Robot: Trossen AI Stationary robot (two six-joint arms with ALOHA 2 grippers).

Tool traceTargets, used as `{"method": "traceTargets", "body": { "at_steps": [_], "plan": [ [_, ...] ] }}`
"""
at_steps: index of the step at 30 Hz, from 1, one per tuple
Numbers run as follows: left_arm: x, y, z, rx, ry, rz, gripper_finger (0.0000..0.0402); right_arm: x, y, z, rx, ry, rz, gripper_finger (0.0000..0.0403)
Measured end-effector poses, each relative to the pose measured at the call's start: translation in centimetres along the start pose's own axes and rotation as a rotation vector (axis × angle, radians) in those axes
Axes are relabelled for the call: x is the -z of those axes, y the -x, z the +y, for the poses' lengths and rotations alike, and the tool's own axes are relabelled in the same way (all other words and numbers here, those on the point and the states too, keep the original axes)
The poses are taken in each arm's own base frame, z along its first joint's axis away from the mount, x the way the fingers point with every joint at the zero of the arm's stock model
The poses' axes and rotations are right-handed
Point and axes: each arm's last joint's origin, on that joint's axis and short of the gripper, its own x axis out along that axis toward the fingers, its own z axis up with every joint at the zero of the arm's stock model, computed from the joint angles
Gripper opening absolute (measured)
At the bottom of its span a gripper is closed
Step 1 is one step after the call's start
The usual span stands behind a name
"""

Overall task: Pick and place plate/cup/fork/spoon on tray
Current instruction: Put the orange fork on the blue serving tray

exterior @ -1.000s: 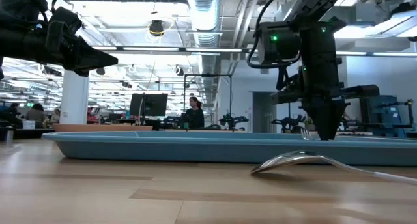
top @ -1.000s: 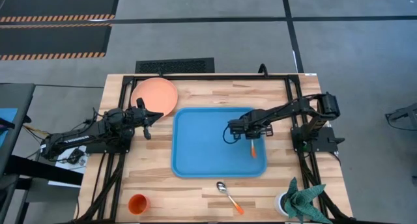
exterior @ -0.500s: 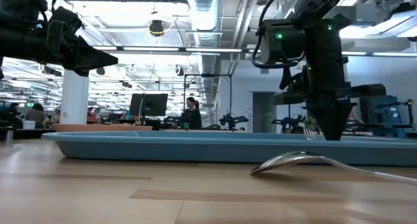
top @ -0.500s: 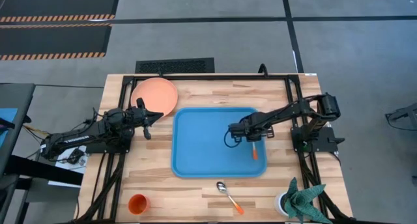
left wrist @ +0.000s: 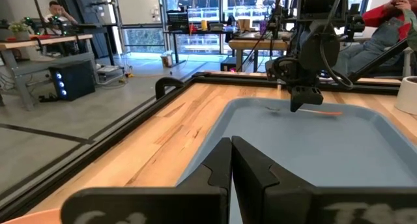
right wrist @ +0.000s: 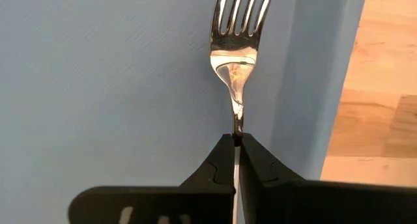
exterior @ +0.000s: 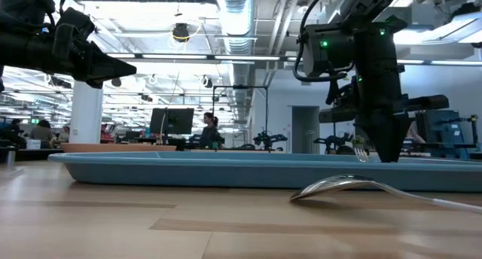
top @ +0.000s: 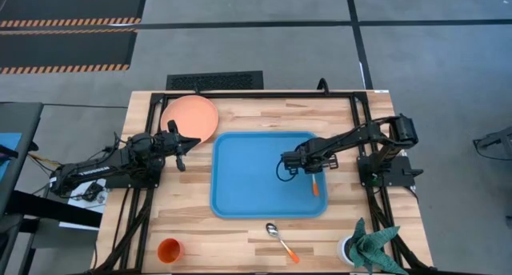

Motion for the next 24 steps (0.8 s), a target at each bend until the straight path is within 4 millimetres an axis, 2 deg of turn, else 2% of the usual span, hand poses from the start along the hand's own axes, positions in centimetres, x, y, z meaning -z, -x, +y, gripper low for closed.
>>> {"method": "traceTargets", "body": {
  "at_steps": [24],
  "plan": [
    [0.01, 0.0, 0.0, 0.0, 0.0, 0.0, 0.0, -0.35, -0.04, 0.19, -0.023, -0.016, 0.005, 0.0017]
  ]
}}
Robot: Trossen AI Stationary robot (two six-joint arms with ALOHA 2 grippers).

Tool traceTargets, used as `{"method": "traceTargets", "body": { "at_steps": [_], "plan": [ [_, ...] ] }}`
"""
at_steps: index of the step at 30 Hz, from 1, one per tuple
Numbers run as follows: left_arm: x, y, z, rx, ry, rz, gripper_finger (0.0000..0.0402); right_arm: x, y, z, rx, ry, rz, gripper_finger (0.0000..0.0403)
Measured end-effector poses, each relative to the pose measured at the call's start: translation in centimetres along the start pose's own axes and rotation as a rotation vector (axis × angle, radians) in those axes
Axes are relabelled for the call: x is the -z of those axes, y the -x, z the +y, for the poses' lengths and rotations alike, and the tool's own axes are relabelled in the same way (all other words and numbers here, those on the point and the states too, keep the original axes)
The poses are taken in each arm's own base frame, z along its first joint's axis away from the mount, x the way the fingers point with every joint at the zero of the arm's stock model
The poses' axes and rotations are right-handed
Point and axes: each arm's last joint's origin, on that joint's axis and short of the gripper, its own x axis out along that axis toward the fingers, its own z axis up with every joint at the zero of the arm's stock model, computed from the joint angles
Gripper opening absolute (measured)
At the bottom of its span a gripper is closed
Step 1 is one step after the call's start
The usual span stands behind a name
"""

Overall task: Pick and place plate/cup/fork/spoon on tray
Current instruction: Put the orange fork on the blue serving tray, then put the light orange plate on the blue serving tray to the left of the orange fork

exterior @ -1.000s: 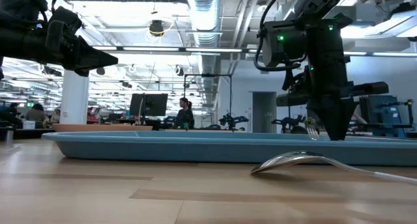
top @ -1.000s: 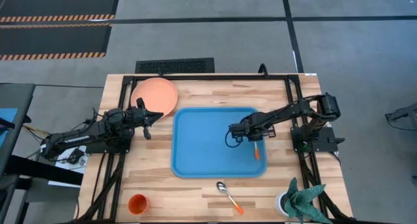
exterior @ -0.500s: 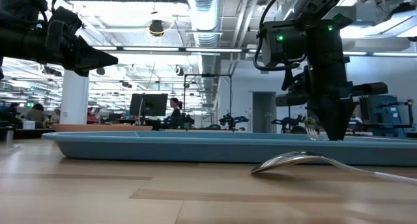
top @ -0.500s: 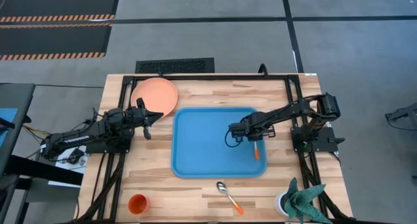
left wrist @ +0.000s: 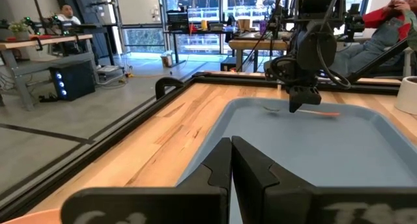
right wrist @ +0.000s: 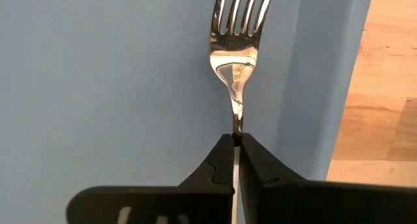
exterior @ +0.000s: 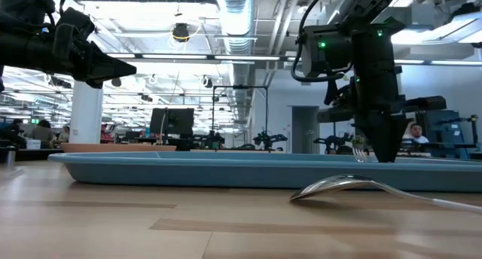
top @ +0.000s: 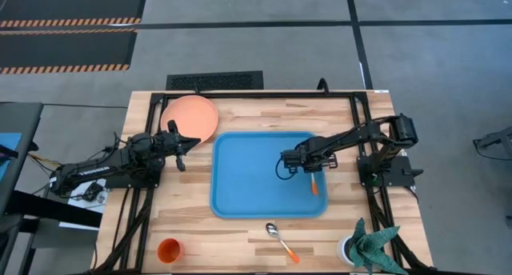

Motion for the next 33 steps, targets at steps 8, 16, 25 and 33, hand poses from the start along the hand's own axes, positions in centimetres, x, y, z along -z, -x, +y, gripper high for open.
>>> {"method": "traceTargets", "body": {
  "at_steps": [8, 16, 25, 33],
  "plan": [
    [0.0, 0.0, 0.0, 0.0, 0.0, 0.0, 0.0, 0.2, -1.8, 0.9, 0.037, 0.02, 0.036, 0.0018],
    [0.0, 0.0, 0.0, 0.0, 0.0, -0.001, 0.0, 0.2, -1.3, 1.1, 0.027, 0.022, 0.039, 0.0024],
    [0.0, 0.0, 0.0, 0.0, 0.0, 0.0, 0.0, -0.1, -1.0, 1.1, 0.035, 0.015, 0.038, 0.0078],
    [0.0, 0.0, 0.0, 0.0, 0.004, 0.0, 0.0, -0.1, -1.0, 1.1, 0.038, 0.015, 0.034, 0.0107]
  ]
}}
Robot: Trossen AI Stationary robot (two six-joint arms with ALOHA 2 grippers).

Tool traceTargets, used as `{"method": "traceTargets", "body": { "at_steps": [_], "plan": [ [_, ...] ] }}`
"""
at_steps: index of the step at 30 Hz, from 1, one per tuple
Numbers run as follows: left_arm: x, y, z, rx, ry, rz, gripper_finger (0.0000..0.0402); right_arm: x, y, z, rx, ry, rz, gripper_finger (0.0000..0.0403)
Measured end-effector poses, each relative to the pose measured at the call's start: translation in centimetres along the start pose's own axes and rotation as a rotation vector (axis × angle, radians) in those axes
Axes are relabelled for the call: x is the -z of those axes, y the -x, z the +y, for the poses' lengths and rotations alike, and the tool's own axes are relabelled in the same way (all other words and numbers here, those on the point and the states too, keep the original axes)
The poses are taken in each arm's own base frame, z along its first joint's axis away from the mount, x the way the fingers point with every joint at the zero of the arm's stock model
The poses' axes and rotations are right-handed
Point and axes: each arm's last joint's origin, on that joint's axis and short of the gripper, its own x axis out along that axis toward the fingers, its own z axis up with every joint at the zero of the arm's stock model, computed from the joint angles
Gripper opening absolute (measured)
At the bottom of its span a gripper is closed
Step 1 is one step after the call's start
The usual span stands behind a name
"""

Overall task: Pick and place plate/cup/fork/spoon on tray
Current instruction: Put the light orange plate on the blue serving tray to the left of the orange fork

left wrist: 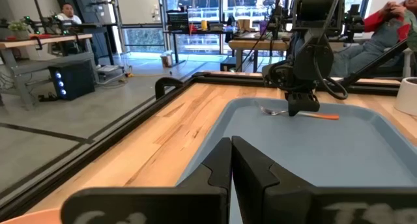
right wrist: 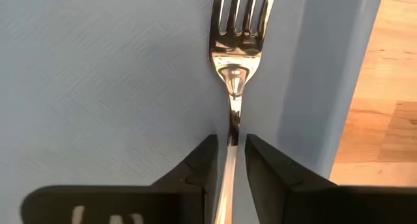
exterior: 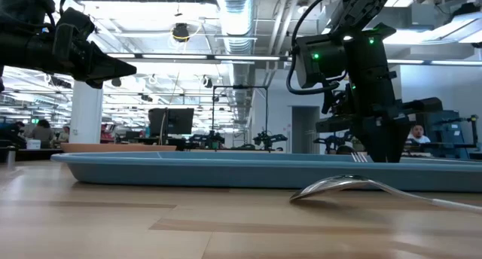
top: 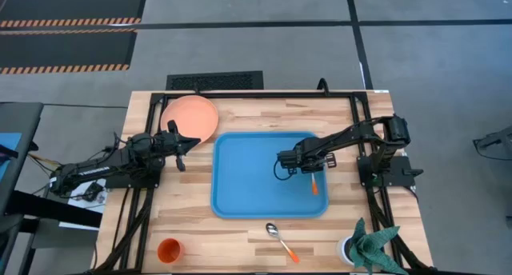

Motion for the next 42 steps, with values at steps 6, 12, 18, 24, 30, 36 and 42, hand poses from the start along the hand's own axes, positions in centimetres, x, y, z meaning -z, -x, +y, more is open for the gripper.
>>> {"method": "traceTargets", "body": {
  "at_steps": [6, 12, 18, 24, 30, 36, 42],
  "plan": [
    [0.0, 0.0, 0.0, 0.0, 0.0, 0.0, 0.0, 0.0, 0.1, -0.1, 0.003, -0.001, 0.002, 0.0123],
    [0.0, 0.0, 0.0, 0.0, 0.0, 0.0, 0.0, 0.1, 1.3, -0.5, -0.032, 0.02, 0.017, 0.0137],
    [0.0, 0.0, 0.0, 0.0, 0.0, 0.0, 0.0, 0.1, 4.0, -1.6, -0.136, 0.071, -0.029, 0.0144],
    [0.0, 0.0, 0.0, 0.0, 0.017, 0.003, 0.0, 0.8, 6.6, -1.5, -0.344, 0.348, -0.22, 0.0117],
    [0.0, -0.1, -0.1, 0.044, -0.008, 0.064, 0.0, 1.8, 6.6, 1.2, -0.77, 0.729, -0.551, 0.0022],
    [0.4, -0.4, -0.2, 0.077, 0.032, 0.157, 0.0, 1.5, 5.0, 2.2, -0.956, 0.892, -0.877, 0.0018],
    [1.2, -0.8, -0.4, 0.059, 0.091, 0.264, 0.0, 1.2, 2.6, 2.6, -0.97, 0.926, -0.97, 0.0006]
  ]
}}
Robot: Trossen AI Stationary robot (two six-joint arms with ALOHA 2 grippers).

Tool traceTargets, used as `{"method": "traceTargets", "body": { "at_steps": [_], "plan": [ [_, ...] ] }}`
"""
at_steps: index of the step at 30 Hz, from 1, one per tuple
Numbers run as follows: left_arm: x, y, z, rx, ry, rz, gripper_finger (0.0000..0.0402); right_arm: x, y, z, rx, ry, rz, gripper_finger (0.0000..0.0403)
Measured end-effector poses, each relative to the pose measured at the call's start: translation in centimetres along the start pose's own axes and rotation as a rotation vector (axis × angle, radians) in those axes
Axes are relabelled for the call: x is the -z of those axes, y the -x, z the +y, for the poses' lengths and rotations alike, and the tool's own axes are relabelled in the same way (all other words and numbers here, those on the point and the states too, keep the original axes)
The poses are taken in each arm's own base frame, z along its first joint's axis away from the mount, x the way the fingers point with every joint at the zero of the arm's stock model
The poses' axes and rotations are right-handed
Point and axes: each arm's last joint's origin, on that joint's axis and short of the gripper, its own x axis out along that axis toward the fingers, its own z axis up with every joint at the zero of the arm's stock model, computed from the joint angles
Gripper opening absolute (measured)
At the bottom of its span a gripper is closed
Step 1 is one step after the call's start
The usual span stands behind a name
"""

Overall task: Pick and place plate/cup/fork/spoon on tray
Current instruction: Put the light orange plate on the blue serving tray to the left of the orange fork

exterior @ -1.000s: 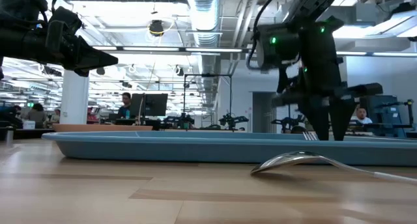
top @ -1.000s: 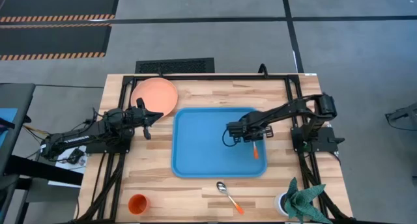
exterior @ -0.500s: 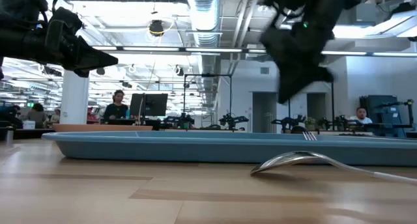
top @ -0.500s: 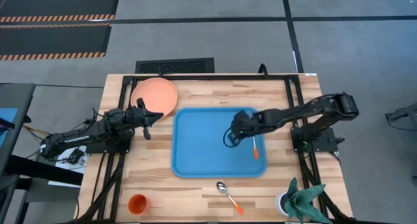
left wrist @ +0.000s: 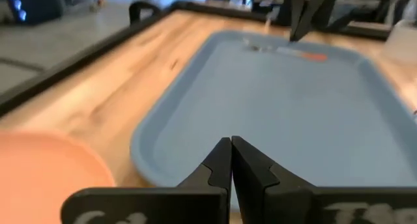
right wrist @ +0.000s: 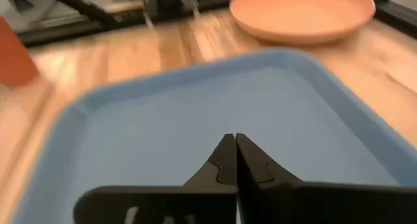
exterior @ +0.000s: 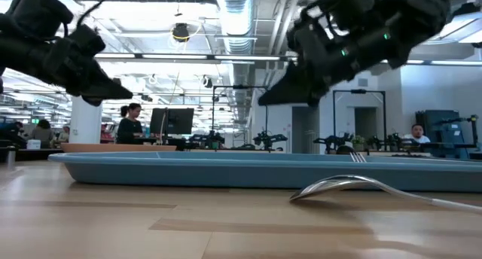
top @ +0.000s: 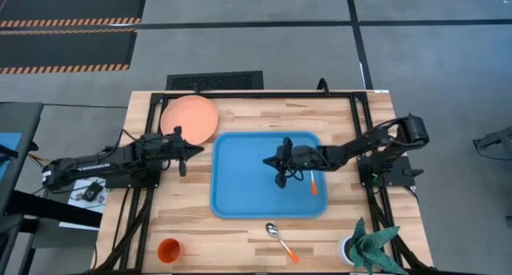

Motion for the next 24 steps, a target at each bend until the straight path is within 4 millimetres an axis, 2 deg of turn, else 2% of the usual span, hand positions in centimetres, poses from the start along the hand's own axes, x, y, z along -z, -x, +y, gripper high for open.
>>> {"method": "traceTargets", "body": {
  "at_steps": [3, 6, 13, 24],
  "plan": [
    [0.1, -0.2, 0.1, -0.056, 0.011, 0.075, 0.0, 0.7, -0.4, 0.0, -0.012, 0.009, -0.054, 0.0011],
    [-1.0, -0.3, 0.1, -0.1, 0.007, 0.126, 0.0, 1.5, -1.0, 0.0, -0.025, 0.009, -0.093, 0.001],
    [-2.8, -1.1, 0.2, -0.199, 0.091, 0.248, 0.0007, 1.4, -1.7, -0.2, -0.106, 0.021, -0.172, 0.0009],
    [-3.8, -4.0, 0.3, -0.268, 0.102, 0.476, 0.0099, -0.8, -0.5, -0.1, -0.195, 0.138, -0.244, 0.0012]
  ]
}}
